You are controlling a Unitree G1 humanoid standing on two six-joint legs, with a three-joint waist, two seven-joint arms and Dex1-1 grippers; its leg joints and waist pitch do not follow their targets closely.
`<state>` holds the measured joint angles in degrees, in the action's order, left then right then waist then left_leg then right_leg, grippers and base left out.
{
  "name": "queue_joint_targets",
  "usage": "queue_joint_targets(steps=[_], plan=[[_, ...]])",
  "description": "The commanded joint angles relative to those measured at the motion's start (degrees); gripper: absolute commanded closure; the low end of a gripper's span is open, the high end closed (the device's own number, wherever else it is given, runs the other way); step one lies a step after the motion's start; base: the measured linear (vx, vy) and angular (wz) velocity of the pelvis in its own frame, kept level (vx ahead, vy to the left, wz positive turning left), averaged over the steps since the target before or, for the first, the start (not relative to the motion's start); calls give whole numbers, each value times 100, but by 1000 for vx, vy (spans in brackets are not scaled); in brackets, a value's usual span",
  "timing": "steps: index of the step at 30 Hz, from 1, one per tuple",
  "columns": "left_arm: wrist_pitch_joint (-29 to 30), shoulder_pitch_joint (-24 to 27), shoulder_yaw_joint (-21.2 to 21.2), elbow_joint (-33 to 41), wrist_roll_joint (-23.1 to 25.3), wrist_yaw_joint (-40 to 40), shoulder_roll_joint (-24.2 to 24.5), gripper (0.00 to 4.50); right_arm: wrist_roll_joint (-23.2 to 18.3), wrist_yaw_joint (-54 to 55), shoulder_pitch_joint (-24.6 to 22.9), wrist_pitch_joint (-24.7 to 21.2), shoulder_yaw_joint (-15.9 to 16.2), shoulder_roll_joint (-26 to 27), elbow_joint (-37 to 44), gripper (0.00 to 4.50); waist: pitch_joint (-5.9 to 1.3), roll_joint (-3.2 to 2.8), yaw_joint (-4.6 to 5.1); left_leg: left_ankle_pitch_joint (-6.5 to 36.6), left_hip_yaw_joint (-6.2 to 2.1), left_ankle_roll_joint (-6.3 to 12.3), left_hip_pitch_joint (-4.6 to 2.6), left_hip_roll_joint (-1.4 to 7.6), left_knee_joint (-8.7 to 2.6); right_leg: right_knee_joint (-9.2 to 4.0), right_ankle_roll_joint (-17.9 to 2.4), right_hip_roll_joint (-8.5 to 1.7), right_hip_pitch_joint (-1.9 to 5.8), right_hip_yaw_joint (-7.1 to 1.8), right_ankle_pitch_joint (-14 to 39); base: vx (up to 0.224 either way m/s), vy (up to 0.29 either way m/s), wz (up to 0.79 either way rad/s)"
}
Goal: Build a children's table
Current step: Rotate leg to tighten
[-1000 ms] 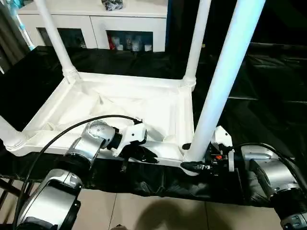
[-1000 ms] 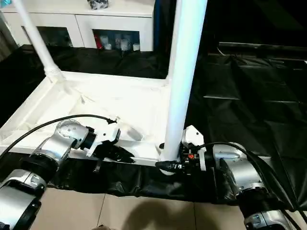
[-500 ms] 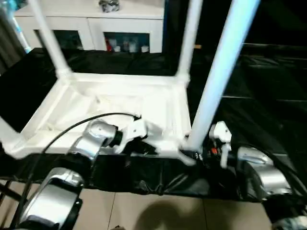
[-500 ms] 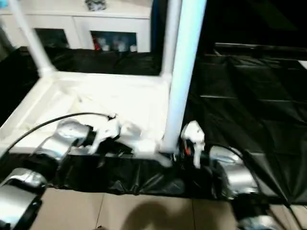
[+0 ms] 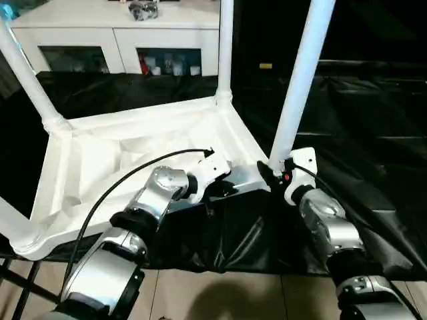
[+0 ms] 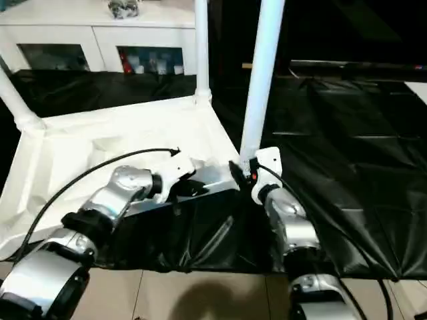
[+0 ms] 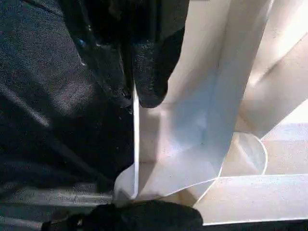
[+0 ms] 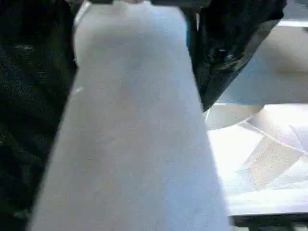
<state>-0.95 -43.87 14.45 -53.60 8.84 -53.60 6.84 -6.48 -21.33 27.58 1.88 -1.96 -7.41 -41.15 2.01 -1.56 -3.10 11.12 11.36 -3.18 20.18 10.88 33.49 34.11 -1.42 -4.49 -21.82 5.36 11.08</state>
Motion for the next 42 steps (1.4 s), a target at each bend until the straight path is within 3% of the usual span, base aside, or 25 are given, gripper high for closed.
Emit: queue_joint_targets(steps=[1, 6, 11, 15, 20, 22, 26, 31, 38, 42], plan=[[-190, 27, 145, 95, -103, -208, -321, 450, 23, -476, 36, 1, 361, 224, -138, 88, -284, 65, 5, 1052, -144, 408, -3, 267, -383, -464, -1134, -490, 233, -340, 1302, 0, 0, 0], [-501, 167, 81, 247, -356, -930, -7, 450, -135, -1432, -105, 103, 501, -156, 239, 46, -296, 83, -23, 836, -135, 621, 22, 276, -363, -413, -1245, -486, 258, -337, 904, 0, 0, 0], [-715, 308, 97, 457, -526, -1614, 293, 450, -344, -2718, -331, 172, 658, -666, 660, 46, -292, 79, -84, 787, -112, 781, 43, 293, -343, -388, -1275, -469, 267, -317, 765, 0, 0, 0], [-763, 387, 95, 566, -619, -2178, 507, 450, -525, -4107, -631, 82, 958, -1245, 1251, 46, -278, 75, -122, 907, -114, 772, 28, 308, -351, -413, -1238, -465, 252, -314, 1021, 0, 0, 0], [-806, 436, 149, 645, -653, -2542, 654, 450, -550, -4762, -751, -111, 1172, -1615, 1498, 46, -270, 64, -200, 972, -122, 675, 9, 315, -366, -434, -1180, -481, 231, -317, 1257, 0, 0, 0], [-822, 461, 198, 695, -655, -2781, 768, 450, -542, -5116, -791, -246, 1286, -1816, 1595, 81, -280, 71, -217, 929, -120, 684, 9, 316, -359, -419, -1176, -475, 235, -322, 1190, 0, 0, 0], [-879, 482, 229, 728, -620, -3099, 946, 450, -582, -5461, -837, -414, 1390, -1997, 1792, 109, -287, 60, -227, 825, -130, 712, 22, 323, -356, -389, -1235, -472, 240, -318, 929, 0, 0, 0], [-917, 460, 225, 692, -614, -3220, 1047, 450, -589, -5578, -848, -440, 1436, -2051, 1873, 136, -280, 62, -230, 955, -130, 609, 3, 328, -366, -412, -1222, -483, 230, -318, 1146, 0, 0, 0], [-898, 492, 252, 750, -621, -3271, 1096, 450, -631, -5597, -895, -559, 1423, -2031, 1982, 175, -296, 61, -235, 809, -130, 635, 12, 329, -352, -365, -1310, -481, 243, -318, 773, 0, 0, 0], [-770, 407, 186, 533, -366, -2360, 873, 450, -589, -4726, -941, -561, 1180, -1613, 1812, 181, -276, 68, -232, 944, -130, 557, 8, 328, -366, -404, -1243, -492, 230, -317, 1082, 0, 0, 0]])
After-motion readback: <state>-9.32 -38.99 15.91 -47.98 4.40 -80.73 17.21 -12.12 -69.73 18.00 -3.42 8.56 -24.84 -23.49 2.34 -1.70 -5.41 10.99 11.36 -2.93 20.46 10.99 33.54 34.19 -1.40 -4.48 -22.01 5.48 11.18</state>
